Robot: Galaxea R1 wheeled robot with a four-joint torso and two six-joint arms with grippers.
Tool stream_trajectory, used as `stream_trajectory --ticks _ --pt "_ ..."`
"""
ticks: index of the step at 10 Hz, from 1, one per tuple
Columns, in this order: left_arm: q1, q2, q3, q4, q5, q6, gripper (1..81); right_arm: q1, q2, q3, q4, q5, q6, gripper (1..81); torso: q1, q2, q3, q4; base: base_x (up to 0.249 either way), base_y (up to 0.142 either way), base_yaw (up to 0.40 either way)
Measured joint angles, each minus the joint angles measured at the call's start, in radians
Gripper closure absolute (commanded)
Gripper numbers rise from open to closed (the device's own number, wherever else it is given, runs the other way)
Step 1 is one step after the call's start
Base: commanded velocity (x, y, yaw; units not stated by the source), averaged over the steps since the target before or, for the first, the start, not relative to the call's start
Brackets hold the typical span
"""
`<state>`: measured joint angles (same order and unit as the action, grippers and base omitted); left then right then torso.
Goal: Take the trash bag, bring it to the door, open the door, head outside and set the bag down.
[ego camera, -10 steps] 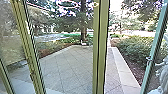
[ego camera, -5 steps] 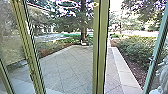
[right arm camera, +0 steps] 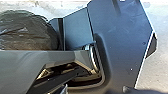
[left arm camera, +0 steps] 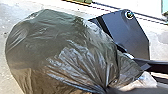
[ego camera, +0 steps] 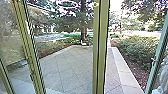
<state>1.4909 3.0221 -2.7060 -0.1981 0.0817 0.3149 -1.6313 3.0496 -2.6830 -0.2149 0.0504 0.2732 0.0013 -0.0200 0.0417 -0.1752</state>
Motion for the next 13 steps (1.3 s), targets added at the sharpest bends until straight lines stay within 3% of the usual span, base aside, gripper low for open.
stream_trajectory --ticks 5,13 --pt "0.000 0.000 0.000 0.001 0.008 0.002 81.1 0.000 -0.002 -0.002 -0.005 0.000 0.000 1.0 0.000 0.000 0.000 0.000 0.000 0.000 -0.027" --pt "-0.010 0.000 0.000 0.001 0.013 0.002 81.1 0.008 0.007 -0.002 -0.006 -0.006 0.000 1.0 0.000 0.000 0.000 0.000 0.000 0.000 -0.219"
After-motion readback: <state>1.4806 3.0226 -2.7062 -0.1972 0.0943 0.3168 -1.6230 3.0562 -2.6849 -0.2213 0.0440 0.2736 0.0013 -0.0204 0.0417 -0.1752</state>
